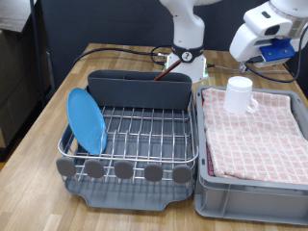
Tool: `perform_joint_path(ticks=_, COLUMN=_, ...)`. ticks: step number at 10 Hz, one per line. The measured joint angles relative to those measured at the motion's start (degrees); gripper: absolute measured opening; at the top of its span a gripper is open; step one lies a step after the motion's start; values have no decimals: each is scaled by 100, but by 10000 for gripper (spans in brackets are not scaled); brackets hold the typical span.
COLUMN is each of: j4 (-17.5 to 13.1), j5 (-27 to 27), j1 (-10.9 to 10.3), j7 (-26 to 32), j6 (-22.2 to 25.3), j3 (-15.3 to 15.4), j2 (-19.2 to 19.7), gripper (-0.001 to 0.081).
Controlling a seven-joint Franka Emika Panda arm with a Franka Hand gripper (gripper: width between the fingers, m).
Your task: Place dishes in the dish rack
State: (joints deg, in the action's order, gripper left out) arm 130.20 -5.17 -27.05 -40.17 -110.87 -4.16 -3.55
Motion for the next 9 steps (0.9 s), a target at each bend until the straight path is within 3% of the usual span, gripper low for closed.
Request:
perform_joint_path(ticks=4, j4=-10, j5=-167, j1=-58, j7=241, j6=217, j3=147, j2=85, gripper=803)
perform_joint_path(ticks=9, j4=123, j5=-335, j1=-116, j7=286, j6=-90, j3=417, j2=362, gripper=803)
